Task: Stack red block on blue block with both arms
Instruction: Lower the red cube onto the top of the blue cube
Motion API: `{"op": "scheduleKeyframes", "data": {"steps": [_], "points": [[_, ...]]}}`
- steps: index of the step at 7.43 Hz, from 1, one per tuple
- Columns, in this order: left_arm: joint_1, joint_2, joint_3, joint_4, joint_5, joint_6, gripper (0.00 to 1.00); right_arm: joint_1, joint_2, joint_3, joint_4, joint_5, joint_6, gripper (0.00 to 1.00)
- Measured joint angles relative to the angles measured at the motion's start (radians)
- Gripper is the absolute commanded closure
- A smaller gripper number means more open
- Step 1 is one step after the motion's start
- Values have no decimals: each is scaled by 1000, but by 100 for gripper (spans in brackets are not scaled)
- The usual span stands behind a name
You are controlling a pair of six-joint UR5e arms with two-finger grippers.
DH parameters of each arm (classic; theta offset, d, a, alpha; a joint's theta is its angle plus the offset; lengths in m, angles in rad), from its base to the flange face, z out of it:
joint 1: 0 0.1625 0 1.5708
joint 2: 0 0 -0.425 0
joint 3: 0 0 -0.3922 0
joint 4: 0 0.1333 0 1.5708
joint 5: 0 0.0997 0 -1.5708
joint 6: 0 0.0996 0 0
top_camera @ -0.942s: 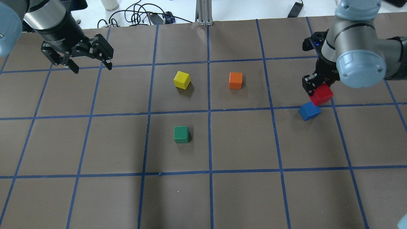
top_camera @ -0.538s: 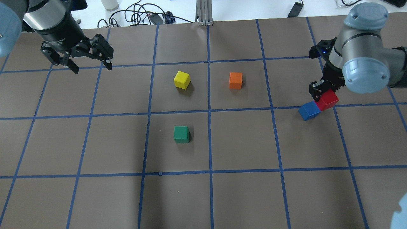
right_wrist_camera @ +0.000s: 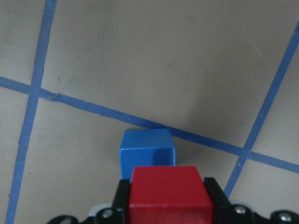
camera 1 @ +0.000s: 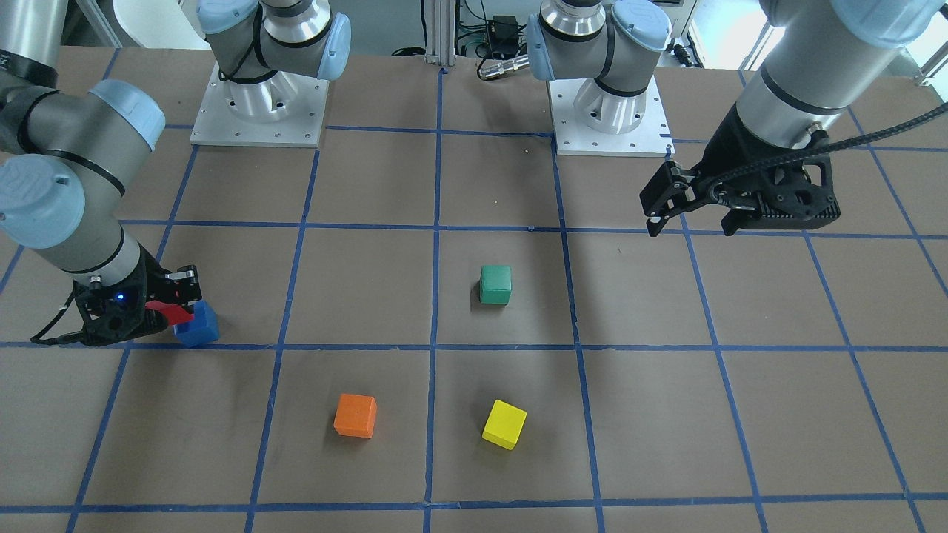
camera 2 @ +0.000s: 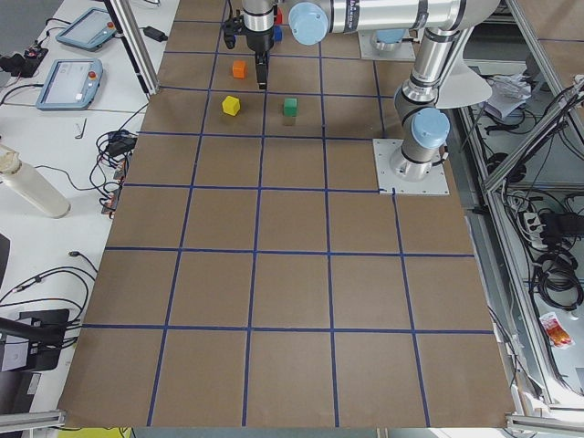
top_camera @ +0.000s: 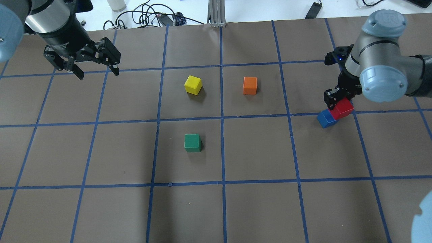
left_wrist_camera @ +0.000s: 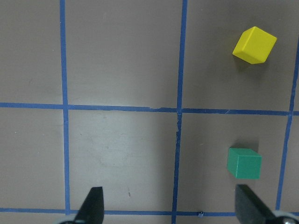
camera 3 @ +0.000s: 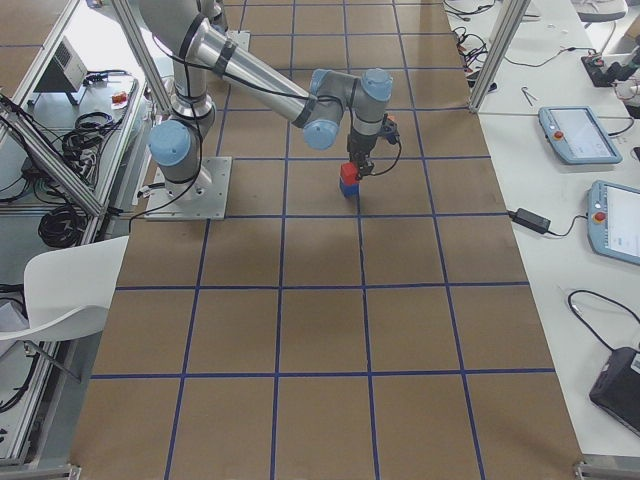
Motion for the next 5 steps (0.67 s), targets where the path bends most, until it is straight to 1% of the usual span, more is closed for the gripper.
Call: {"op": "scheduleKeyframes", "data": {"steps": [3, 4, 5], "points": [[0, 0, -1, -1, 0, 0, 0, 3, 6, 4, -3, 12, -3, 100], [0, 0, -1, 0, 0, 1, 0, 3, 13, 5, -3, 12, -5, 89], [0, 0, 0, 0, 0, 1, 0, 3, 17, 5, -4, 12, -5, 57]]}}
